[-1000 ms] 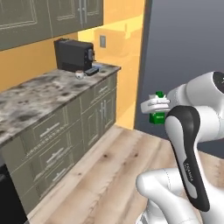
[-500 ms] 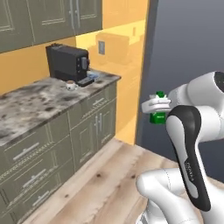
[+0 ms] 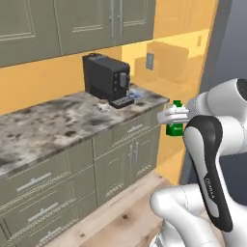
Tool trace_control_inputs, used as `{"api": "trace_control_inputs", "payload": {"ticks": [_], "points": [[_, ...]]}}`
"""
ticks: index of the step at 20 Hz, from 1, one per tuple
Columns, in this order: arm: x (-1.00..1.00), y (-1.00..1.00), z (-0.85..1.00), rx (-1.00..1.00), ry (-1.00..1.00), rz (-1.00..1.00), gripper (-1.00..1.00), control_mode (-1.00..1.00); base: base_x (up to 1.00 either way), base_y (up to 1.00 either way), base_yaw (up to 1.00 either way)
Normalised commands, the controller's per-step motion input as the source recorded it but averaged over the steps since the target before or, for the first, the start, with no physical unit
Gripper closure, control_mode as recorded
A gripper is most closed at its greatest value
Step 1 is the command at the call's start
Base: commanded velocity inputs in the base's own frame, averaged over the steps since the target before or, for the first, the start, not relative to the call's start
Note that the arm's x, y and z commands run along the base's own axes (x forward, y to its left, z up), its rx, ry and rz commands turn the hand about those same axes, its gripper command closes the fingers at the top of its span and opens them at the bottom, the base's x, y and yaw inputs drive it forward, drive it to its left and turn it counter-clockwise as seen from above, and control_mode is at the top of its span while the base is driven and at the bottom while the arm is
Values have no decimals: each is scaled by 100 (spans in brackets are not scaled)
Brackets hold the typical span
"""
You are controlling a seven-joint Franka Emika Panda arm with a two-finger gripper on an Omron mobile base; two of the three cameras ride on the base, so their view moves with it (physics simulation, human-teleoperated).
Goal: Take a sugar cube from the saucer and place it inside the coffee. Then, grab milk from the fridge and place it next to the coffee on the counter to sweeten the coffee.
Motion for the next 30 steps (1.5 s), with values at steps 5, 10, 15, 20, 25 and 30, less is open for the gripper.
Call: {"api": "trace_control_inputs", "payload": {"ticks": [5, 10, 15, 20, 25, 30], "points": [[0, 0, 0, 0, 0, 0, 100, 100, 100, -44, 51], [0, 0, 0, 0, 0, 0, 100, 100, 99, -63, 55], [0, 0, 0, 0, 0, 0, 100, 100, 67, -29, 30], [0, 0, 0, 0, 0, 0, 100, 100, 51, -6, 13], [0, 12, -1, -2, 0, -6, 100, -100, 10, 1, 3], [0, 79, -42, -6, 4, -40, 100, -100, 0, 0, 0]]}}
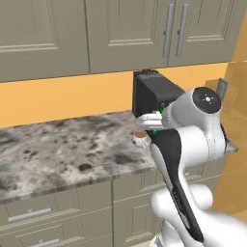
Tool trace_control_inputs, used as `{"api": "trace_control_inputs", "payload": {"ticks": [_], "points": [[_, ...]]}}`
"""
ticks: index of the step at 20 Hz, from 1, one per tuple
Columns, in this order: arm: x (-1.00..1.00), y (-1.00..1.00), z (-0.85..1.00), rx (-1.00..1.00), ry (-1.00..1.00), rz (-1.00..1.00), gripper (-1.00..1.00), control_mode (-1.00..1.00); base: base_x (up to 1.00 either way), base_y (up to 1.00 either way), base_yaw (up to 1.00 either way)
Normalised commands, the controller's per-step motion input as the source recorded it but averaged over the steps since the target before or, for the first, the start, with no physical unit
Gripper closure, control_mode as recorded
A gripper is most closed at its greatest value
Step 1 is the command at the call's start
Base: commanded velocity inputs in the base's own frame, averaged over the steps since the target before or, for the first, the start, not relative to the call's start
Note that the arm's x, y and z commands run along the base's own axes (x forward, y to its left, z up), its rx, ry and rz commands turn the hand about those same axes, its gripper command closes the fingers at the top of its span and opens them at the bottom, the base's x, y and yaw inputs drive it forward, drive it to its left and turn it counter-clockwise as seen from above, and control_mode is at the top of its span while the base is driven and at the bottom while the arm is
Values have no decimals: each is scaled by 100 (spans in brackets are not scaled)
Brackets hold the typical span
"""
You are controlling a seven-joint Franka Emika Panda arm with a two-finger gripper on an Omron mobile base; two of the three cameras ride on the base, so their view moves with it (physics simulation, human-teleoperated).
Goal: Take a sugar cube from the saucer and place it inside the coffee. Then, grab milk from the fridge and place it next to the coffee on the counter to sweeten the coffee.
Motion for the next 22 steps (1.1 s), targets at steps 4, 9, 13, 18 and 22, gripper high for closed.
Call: {"api": "trace_control_inputs", "payload": {"ticks": [4, 9, 13, 18, 22], "points": [[37, 87, -51, -3, 14, -62, 100, -100, 0, 0, 0], [92, 30, -56, -18, 10, -50, 100, -100, 0, 0, 0], [100, -11, -50, -31, 0, -29, 100, -100, 0, 0, 0], [75, -11, -36, -17, 2, -17, 100, -100, 0, 0, 0], [58, -2, -25, -6, 5, -2, 100, -100, 0, 0, 0]]}}
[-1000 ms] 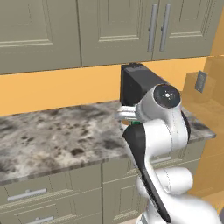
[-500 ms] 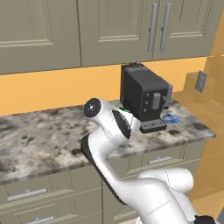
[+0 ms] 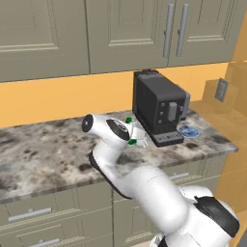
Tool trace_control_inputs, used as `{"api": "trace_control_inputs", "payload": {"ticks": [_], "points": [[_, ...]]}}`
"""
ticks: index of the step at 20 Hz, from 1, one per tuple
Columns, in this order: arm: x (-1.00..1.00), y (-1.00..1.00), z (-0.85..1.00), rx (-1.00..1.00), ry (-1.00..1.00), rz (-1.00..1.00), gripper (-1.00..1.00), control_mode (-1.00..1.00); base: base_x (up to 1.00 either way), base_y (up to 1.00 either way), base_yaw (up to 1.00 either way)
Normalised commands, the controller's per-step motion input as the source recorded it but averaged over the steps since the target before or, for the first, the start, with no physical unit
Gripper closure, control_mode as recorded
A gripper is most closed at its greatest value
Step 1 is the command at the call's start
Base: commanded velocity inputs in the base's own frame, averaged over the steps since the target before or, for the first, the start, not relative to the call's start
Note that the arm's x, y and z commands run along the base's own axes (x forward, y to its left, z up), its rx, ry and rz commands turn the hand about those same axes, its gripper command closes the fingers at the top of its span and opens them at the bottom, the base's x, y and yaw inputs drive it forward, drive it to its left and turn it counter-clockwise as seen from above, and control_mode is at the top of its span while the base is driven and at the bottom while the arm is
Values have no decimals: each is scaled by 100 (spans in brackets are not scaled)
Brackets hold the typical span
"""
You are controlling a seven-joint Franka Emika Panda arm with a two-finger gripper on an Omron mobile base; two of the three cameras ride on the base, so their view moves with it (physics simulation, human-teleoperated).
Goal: Take a sugar cube from the saucer and place it inside the coffee. Then, grab milk from the fridge and place it next to the coffee on the counter to sweeten the coffee.
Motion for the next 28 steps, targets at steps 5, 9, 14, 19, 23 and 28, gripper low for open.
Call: {"api": "trace_control_inputs", "payload": {"ticks": [5, 9, 14, 19, 23, 28], "points": [[33, -26, -53, -2, 1, 0, 100, -100, 0, 0, 0], [37, -19, -39, 0, 0, 0, 100, -100, 0, 0, 0], [42, -8, -30, 0, 0, 0, 100, -100, 0, 0, 0], [28, -1, -41, -1, -6, 0, 100, -100, 0, 0, 0], [23, 0, -27, -2, -12, 0, 100, -100, 0, 0, 0], [19, 0, -17, 0, -8, 0, 100, -100, 0, 0, 0]]}}
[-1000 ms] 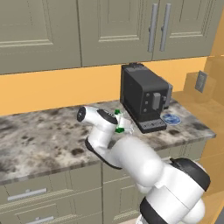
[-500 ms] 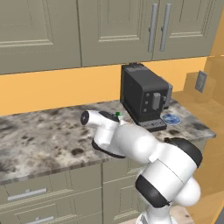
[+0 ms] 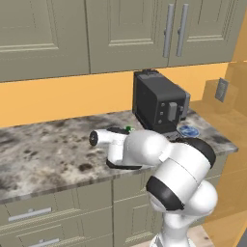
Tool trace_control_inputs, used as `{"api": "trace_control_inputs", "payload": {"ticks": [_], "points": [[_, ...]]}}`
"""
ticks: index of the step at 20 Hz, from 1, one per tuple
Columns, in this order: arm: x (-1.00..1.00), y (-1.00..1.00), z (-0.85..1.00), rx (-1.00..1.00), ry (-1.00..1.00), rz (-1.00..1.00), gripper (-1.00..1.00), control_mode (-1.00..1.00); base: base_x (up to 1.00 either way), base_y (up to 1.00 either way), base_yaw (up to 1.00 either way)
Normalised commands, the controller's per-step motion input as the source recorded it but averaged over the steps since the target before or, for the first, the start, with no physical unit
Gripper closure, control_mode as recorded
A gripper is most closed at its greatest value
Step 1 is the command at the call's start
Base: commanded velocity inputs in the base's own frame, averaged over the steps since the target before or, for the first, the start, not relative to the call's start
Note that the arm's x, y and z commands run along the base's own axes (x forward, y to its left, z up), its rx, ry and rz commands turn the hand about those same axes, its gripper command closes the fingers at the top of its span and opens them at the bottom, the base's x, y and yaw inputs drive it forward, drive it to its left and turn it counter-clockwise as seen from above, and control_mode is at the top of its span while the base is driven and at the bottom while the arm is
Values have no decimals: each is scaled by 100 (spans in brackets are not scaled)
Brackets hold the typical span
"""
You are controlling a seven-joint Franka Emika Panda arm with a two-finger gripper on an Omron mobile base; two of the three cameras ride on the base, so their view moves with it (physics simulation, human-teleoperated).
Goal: Take a sugar cube from the saucer and place it inside the coffee. Then, grab milk from the fridge and place it next to the coffee on the counter to sweeten the coffee.
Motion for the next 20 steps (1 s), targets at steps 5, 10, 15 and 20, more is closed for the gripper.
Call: {"api": "trace_control_inputs", "payload": {"ticks": [5, 10, 15, 20], "points": [[8, 0, -12, 0, -8, 0, -100, -100, 0, 0, 0], [2, 0, -1, 0, -1, 0, -100, -100, 0, 0, 0], [0, 0, 4, 0, -4, 0, -100, -100, 0, 0, 0], [0, 1, 17, 0, -8, -1, -100, -100, 0, 0, 0]]}}
